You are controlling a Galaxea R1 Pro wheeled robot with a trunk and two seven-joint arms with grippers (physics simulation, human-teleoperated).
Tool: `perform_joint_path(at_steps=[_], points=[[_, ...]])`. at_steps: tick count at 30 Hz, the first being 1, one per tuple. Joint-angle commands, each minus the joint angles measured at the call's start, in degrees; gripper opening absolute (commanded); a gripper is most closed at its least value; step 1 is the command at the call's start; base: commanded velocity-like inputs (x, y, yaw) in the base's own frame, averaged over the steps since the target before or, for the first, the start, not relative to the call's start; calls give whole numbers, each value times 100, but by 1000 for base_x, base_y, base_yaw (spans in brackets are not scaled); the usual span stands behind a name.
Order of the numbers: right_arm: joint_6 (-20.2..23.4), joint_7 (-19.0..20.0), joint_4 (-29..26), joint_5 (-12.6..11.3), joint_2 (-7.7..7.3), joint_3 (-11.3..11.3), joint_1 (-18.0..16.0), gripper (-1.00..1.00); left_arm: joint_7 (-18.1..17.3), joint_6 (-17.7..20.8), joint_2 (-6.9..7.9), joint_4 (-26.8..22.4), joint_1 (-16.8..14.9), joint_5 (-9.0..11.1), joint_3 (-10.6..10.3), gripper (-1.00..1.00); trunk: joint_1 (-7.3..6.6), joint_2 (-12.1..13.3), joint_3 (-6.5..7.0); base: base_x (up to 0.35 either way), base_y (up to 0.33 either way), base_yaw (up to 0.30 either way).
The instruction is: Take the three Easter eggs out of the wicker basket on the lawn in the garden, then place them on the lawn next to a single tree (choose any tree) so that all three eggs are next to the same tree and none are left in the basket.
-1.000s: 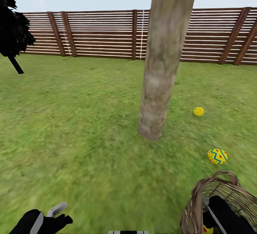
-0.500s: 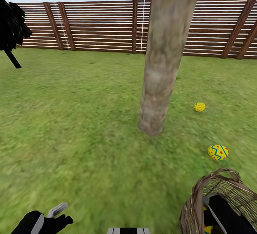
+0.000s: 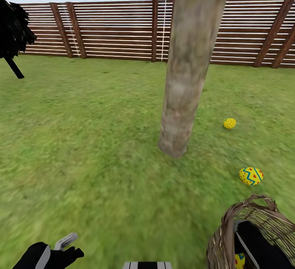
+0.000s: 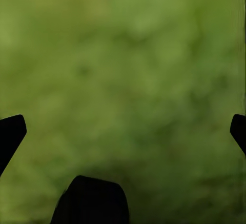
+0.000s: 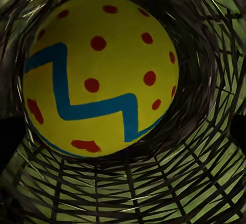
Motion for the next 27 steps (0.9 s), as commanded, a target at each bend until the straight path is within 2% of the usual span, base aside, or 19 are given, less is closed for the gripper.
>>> perform_joint_path(at_steps=[1, 6, 27], points=[[24, 47, -10, 63, -5, 17, -2, 100, -9, 39, -3, -6, -3, 15, 27, 100, 1, -2, -5, 235, 0, 0], [24, 49, -14, 68, -13, 3, -2, 100, -8, 36, -11, -6, -3, 15, 35, 100, 1, -2, -5, 214, 0, 0], [18, 49, -14, 60, -5, 17, -1, 100, 0, -17, -47, 85, -3, 15, 40, 100, 6, -5, -49, 3, 0, 0]])
